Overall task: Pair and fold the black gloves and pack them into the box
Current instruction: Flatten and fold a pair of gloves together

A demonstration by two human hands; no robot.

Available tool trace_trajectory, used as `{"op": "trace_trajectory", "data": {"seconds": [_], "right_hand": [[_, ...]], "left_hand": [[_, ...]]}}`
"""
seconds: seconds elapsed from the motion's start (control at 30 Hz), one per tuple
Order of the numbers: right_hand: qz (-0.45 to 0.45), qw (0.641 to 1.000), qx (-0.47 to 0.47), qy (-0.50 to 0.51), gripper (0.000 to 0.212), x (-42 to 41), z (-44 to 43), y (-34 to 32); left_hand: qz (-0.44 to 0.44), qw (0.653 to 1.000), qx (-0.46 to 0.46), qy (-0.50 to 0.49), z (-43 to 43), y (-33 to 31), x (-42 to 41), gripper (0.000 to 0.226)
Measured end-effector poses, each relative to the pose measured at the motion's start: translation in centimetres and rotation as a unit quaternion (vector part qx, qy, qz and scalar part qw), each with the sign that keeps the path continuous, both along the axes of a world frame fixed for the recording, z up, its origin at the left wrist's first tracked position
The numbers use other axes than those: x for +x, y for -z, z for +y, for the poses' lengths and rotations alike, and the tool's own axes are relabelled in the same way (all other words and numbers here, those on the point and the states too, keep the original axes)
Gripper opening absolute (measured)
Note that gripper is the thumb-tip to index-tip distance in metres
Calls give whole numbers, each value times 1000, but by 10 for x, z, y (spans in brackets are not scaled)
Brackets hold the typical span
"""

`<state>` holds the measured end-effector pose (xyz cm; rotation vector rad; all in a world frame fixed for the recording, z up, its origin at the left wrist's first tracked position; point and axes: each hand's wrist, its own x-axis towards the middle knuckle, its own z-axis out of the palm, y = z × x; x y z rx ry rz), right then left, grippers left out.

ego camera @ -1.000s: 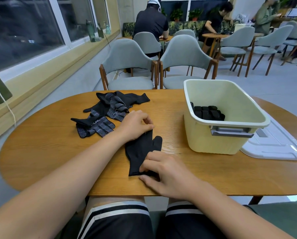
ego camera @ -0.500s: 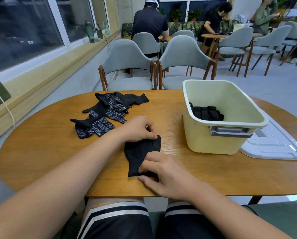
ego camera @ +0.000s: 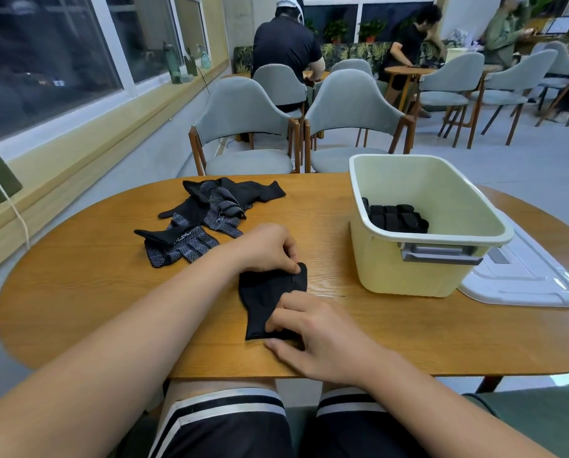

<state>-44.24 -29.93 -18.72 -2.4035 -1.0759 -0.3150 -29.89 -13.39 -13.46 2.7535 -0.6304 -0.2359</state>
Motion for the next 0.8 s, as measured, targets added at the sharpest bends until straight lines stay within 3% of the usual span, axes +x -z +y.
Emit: {"op": "trace_trajectory", "data": {"seconds": [0.33, 0.53, 0.8], "right_hand": [[-4, 1000, 2, 2, 20, 0, -1, 0], [4, 1000, 16, 2, 20, 2, -2, 1], [14, 998, 53, 10, 19, 6, -2, 6]], "left_hand": [[-33, 998, -58, -13, -2, 21, 1, 13], [-86, 984, -152, -29, 22, 29, -10, 32], [-125, 976, -180, 12, 68, 29, -63, 9]]}}
